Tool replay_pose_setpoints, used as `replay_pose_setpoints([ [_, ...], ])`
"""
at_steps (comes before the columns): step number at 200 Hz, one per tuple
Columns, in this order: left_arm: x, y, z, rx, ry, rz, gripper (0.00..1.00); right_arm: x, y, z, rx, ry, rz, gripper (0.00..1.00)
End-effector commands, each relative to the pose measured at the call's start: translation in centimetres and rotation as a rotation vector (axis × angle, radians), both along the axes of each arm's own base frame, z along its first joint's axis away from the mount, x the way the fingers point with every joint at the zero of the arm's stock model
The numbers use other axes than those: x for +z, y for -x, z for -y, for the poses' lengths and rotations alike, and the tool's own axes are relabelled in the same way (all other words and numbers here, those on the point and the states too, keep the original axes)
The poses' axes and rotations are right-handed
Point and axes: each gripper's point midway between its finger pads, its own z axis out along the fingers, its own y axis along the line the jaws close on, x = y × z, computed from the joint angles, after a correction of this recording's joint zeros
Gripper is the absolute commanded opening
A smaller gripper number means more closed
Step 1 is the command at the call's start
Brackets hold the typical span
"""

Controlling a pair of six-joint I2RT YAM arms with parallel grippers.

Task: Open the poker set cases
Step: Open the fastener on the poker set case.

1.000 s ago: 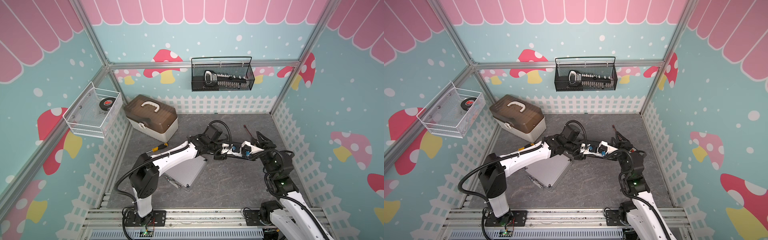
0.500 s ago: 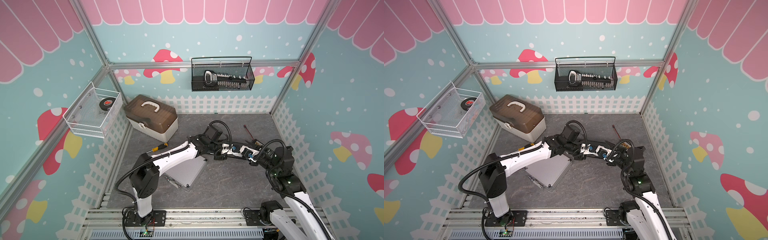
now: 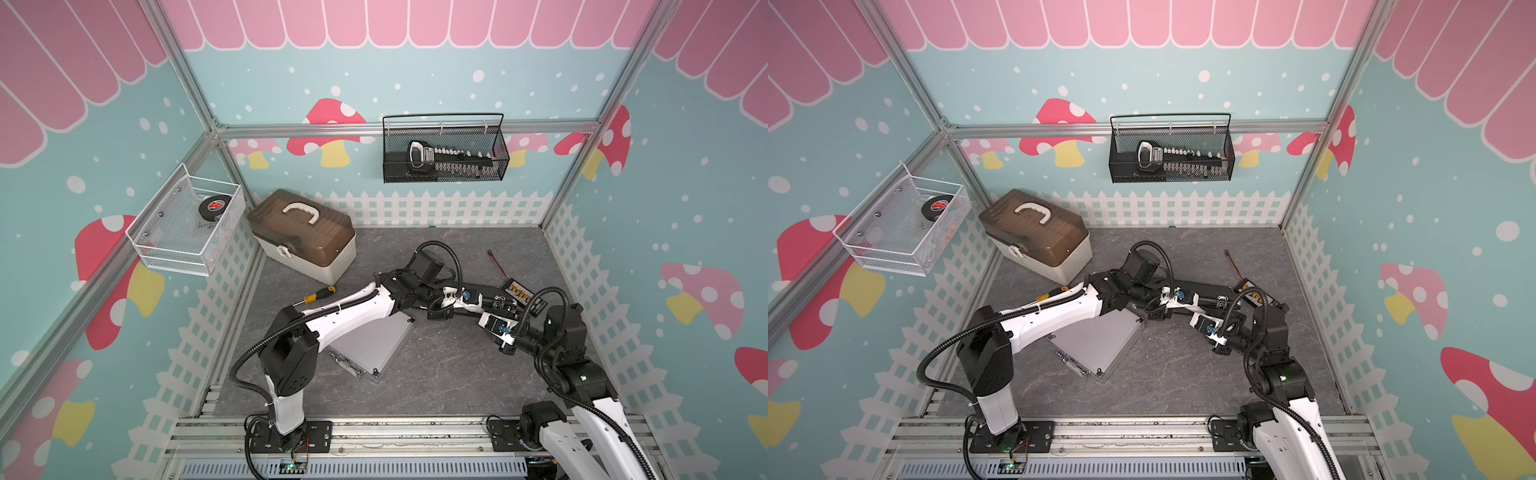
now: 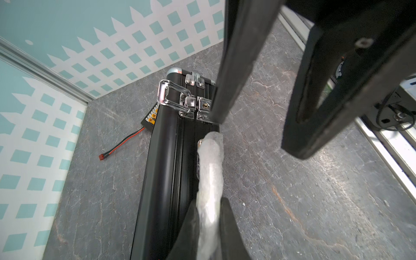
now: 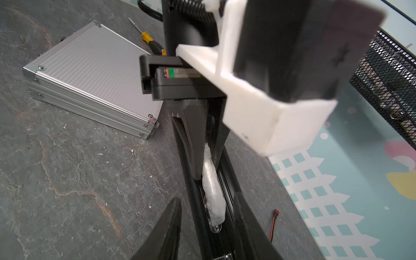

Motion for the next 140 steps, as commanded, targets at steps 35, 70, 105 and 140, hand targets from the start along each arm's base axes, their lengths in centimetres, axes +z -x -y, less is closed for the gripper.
replay_pose_setpoints([
  [35,3.0,-0.1,0.3,-0.024,0.089,0.039,0.00,-0.6,-2.5,-0.3,-0.018,-0.028,-0.001,0.35],
  [70,3.6,-0.1,0.4,-0.030,0.100,0.047,0.00,-0.8,-3.5,-0.7,-0.005,-0.024,-0.020,0.34],
  [105,3.8,-0.1,0.3,-0.032,0.104,0.054,0.00,-1.2,-4.1,-0.6,-0.009,-0.006,-0.034,0.32],
  [140,4.1,0.4,0.3,-0.055,0.116,0.050,0.00,-1.6,-4.4,-0.6,-0.018,0.000,-0.052,0.33],
])
